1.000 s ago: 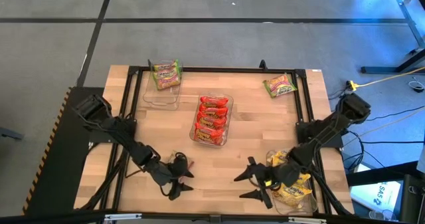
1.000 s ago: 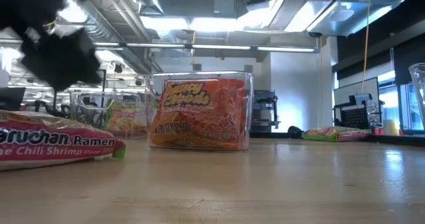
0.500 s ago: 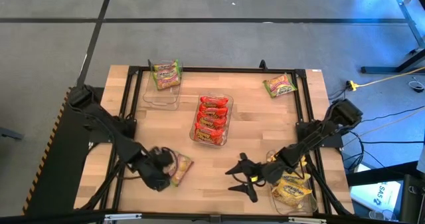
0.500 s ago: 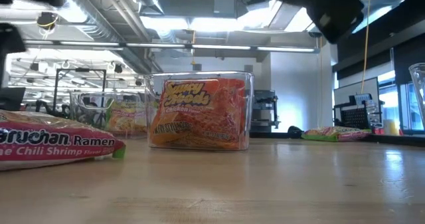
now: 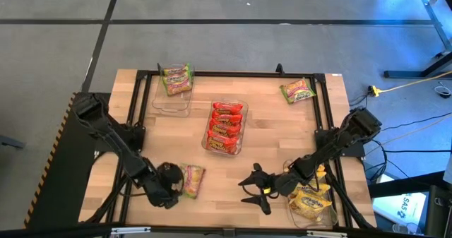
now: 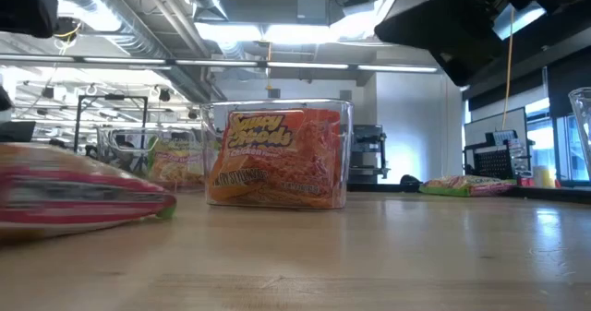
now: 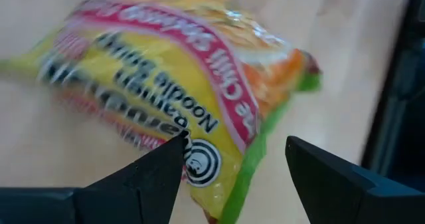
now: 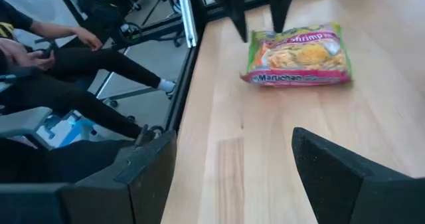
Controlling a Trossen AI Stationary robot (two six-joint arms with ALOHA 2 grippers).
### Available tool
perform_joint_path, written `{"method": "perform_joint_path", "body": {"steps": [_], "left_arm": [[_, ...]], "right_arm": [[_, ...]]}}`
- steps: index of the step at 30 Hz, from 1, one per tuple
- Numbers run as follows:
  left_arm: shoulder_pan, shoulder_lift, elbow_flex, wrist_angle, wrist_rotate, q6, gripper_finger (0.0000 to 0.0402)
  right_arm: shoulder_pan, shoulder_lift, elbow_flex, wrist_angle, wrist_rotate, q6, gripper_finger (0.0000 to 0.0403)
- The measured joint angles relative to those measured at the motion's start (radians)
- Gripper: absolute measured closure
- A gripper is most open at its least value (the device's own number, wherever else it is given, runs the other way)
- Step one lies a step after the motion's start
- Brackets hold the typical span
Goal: Sort Maruchan noodles
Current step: Move the green noodle pack on the table
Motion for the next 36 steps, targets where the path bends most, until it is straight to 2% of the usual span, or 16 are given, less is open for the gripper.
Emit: {"method": "perform_joint_path", "body": {"steps": [6,9,12,17,23,30,36], "left_arm": [[0.018,0.120,0.002,0.254,-0.016,0.143,0.0144],[0.042,0.173,-0.001,0.329,-0.017,0.182,0.0144],[0.057,0.182,0.000,0.376,-0.061,0.189,0.0144],[0.058,0.182,0.000,0.389,-0.059,0.155,0.0144],[0.062,0.182,0.000,0.386,-0.030,0.140,0.0144],[0.084,0.182,0.001,0.386,0.002,0.175,0.0144],[0.048,0.127,0.056,0.287,-0.071,0.253,0.0144]], "right_arm": [[0.000,0.003,0.000,-0.011,-0.046,0.000,0.0130],[0.000,0.002,0.000,-0.010,-0.061,0.009,0.0130],[-0.005,0.002,0.000,0.002,-0.078,0.053,0.0130],[0.001,0.022,0.000,0.011,-0.038,0.050,0.0130],[0.000,0.068,0.000,0.056,-0.044,0.040,0.0130],[0.000,0.137,0.065,0.072,-0.045,-0.076,0.0130],[-0.001,0.154,0.129,0.024,-0.086,-0.159,0.0130]]}}
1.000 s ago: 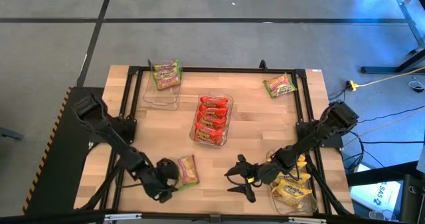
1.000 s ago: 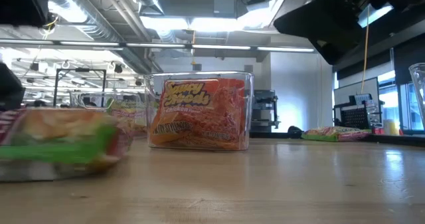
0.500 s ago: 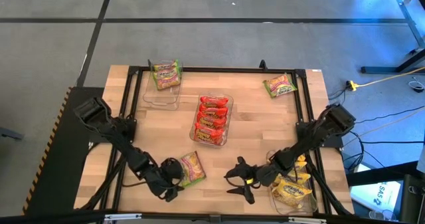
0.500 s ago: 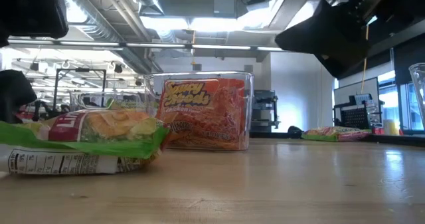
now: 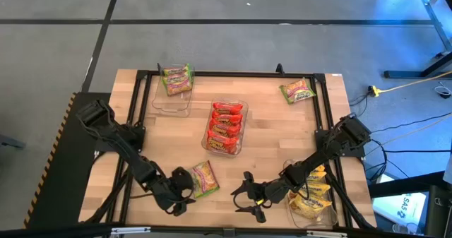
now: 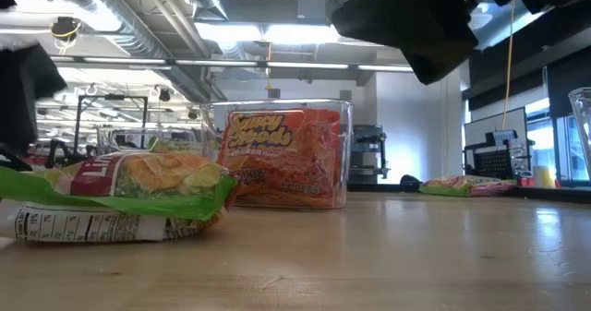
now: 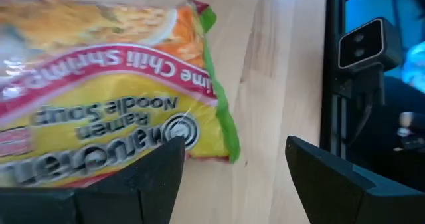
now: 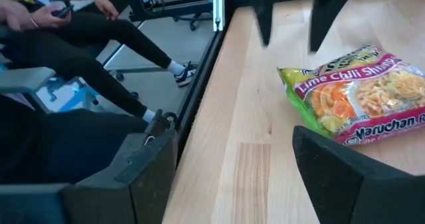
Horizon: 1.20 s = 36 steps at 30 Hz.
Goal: Sort Maruchan noodles
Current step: Move the green noodle pack on the table, then put the bottom green noodle pack into the top transparent bin
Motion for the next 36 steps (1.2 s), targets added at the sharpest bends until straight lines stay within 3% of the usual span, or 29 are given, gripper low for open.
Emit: {"method": "perform_joint_path", "body": {"steps": [6,16,22,29,36], "left_arm": [[-0.075,-0.082,0.026,-0.136,-0.092,0.014,0.0144],[-0.089,-0.084,0.025,-0.179,-0.098,-0.060,0.0144],[-0.091,-0.084,0.025,-0.191,-0.071,-0.344,0.0144],[-0.108,-0.076,0.009,-0.207,-0.228,-0.717,0.0144],[-0.108,-0.019,-0.042,-0.189,-0.231,-0.984,0.0144]], "right_arm": [[-0.021,0.000,0.031,-0.054,0.006,-0.025,0.0130],[-0.087,0.001,0.030,-0.081,0.019,-0.033,0.0130],[-0.106,0.004,0.030,-0.088,0.018,-0.118,0.0130],[-0.106,0.005,0.030,-0.090,0.066,-0.370,0.0130],[-0.133,0.046,0.029,-0.076,0.053,-0.432,0.0130]]}}
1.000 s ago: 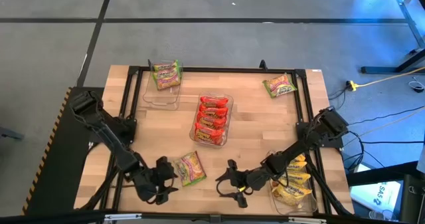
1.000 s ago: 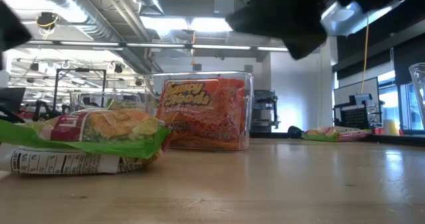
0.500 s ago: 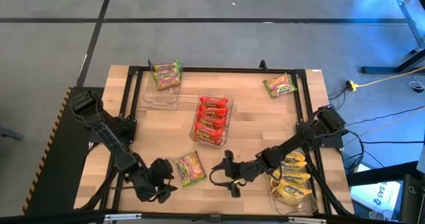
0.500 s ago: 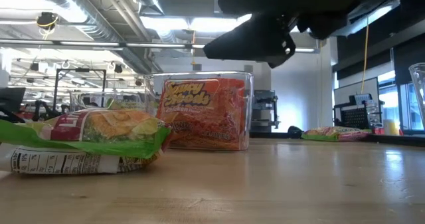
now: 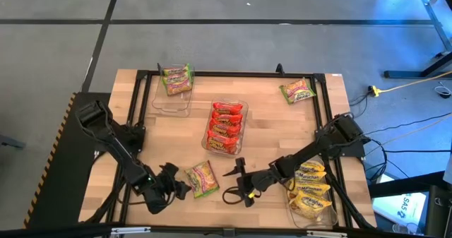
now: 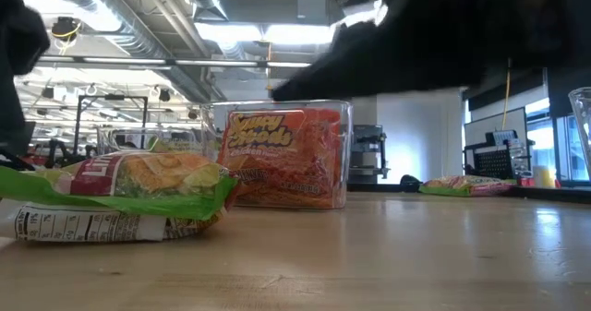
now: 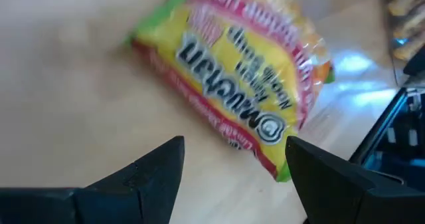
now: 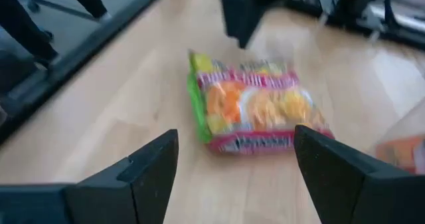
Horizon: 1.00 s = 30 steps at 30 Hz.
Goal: Sort Maruchan noodles
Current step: Put the bottom green noodle pack into the top transparent bin
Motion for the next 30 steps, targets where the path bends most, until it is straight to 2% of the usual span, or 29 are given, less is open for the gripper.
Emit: {"method": "perform_joint_path", "body": {"steps": [5,7,12,16,25,30], "left_arm": [[0.005,0.054,-0.003,0.005,-0.010,-0.108,0.0144],[0.012,0.076,-0.003,0.011,-0.040,-0.135,0.0144],[0.033,0.111,-0.001,0.017,-0.041,-0.160,0.0144],[0.040,0.122,-0.001,0.043,-0.085,-0.163,0.0144],[0.077,0.123,-0.003,0.092,-0.083,-0.141,0.0144],[0.098,0.124,-0.004,0.154,-0.089,-0.079,0.0144]], "right_arm": [[-0.031,0.056,0.001,0.062,0.013,0.048,0.0130],[-0.040,0.078,0.017,0.074,0.005,0.063,0.0130],[-0.066,0.154,0.066,0.067,-0.044,0.066,0.0130],[-0.070,0.215,0.118,0.061,-0.058,0.067,0.0130],[-0.070,0.300,0.254,-0.068,-0.080,0.067,0.0130],[-0.069,0.312,0.267,-0.073,-0.083,0.070,0.0130]]}}
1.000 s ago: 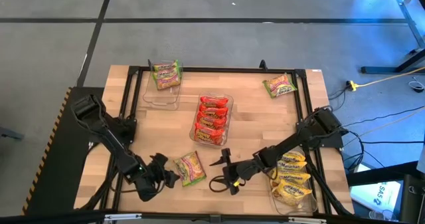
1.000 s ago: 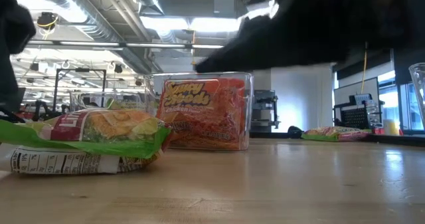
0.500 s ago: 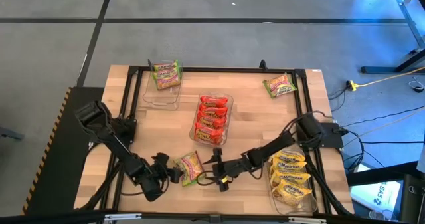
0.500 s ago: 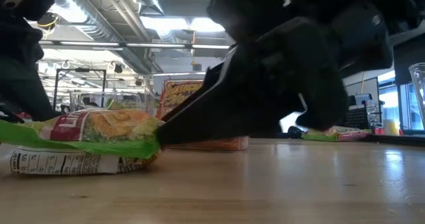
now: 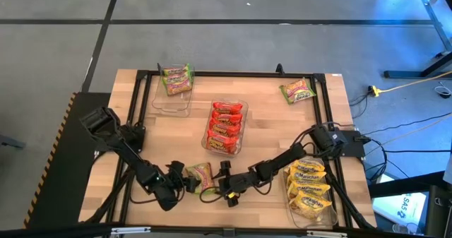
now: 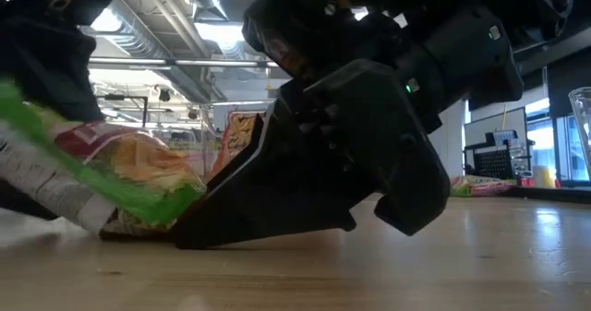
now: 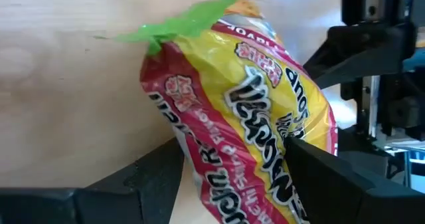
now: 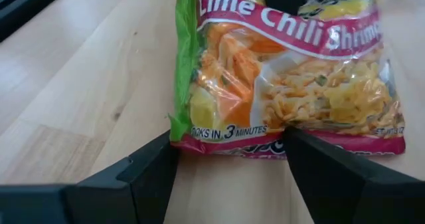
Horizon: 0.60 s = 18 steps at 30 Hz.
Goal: Sort Maruchan noodles
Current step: Put the bottom green noodle pack into the top transparent bin
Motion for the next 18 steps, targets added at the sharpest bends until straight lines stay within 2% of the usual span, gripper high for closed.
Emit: {"method": "perform_joint_path", "body": {"steps": [10,18], "left_arm": [[0.032,0.000,0.000,0.089,-0.079,0.126,0.0158],[0.028,0.000,0.000,0.090,-0.136,0.209,0.0212]], "right_arm": [[0.000,0.002,0.001,0.004,-0.011,-0.007,0.0130],[0.000,0.002,0.001,0.003,-0.010,-0.008,0.0130]]}}
